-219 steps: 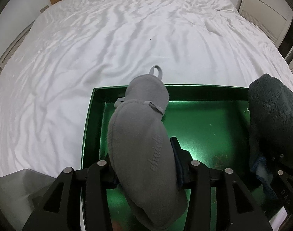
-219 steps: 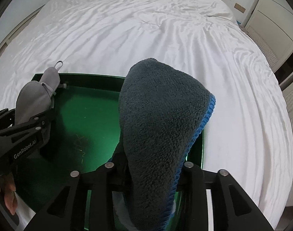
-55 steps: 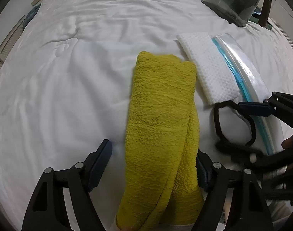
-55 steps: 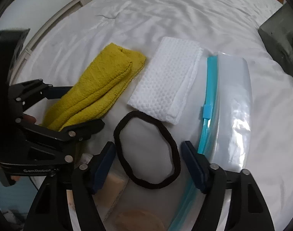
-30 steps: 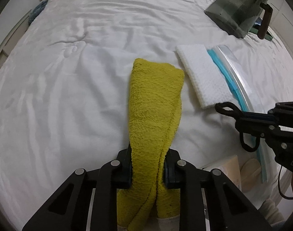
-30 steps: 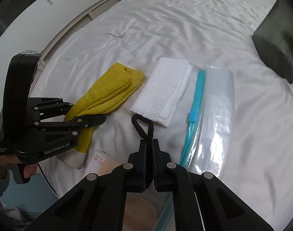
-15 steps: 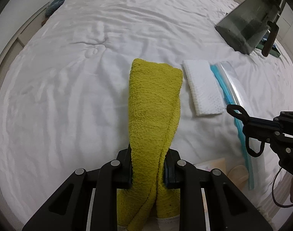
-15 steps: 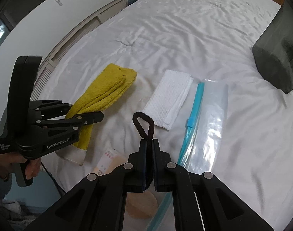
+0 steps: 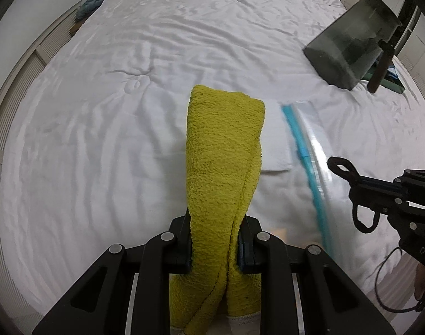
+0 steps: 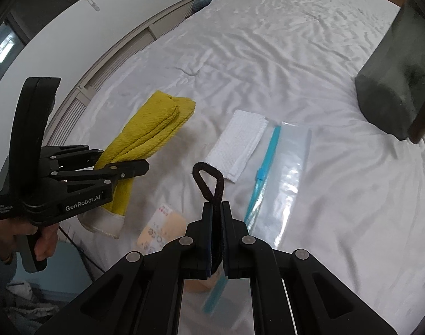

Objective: Organize soft objects
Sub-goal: 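Lift the yellow towel with the left tool and carry it toward the tray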

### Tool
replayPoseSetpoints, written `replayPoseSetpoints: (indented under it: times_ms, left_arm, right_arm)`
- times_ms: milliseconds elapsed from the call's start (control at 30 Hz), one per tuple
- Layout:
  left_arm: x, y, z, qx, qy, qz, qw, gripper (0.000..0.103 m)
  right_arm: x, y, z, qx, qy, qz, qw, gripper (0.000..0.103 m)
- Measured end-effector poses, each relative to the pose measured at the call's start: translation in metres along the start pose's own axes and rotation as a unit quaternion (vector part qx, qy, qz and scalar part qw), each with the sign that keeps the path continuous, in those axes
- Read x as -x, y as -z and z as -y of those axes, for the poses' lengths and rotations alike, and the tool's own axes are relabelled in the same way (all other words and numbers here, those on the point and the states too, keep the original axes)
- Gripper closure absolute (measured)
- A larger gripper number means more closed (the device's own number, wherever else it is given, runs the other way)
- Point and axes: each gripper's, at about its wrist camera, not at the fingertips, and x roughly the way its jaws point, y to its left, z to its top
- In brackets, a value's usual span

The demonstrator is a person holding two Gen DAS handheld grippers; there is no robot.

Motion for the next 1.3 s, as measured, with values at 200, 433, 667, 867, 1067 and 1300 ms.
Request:
replayPoseSetpoints:
  times_ms: [200, 433, 667, 867, 1067, 1300]
  left_arm:
    - [0.015, 0.003, 0.038, -0.009, 0.011, -0.008, 0.9999, 0.084]
    - [0.021, 0.006, 0.099, -0.032, 0.023, -0.024, 0.9989, 0.084]
    - [0.026, -0.004, 0.171, -0.057, 0.049, -0.029, 0.9967, 0.084]
    - [0.026, -0.014, 0.226, -0.078, 0.064, -0.034, 0.9943, 0.084]
    - [0.024, -0.021, 0.283, -0.103, 0.085, -0.044, 0.9901, 0.084]
    - [0.021, -0.03, 0.357, -0.135, 0.119, -0.051, 0.9824, 0.084]
  right_arm:
    - [0.024, 0.007, 0.019, -0.006, 0.0, -0.001, 1.0, 0.098]
    - [0.064, 0.023, 0.056, -0.012, 0.011, -0.008, 1.0, 0.098]
    - [0.115, 0.039, 0.111, -0.033, 0.033, -0.009, 0.999, 0.098]
    - [0.153, 0.052, 0.152, -0.047, 0.054, -0.007, 0.997, 0.098]
    - [0.188, 0.072, 0.19, -0.07, 0.069, -0.004, 0.995, 0.098]
    - [0.232, 0.092, 0.242, -0.103, 0.109, 0.004, 0.989, 0.098]
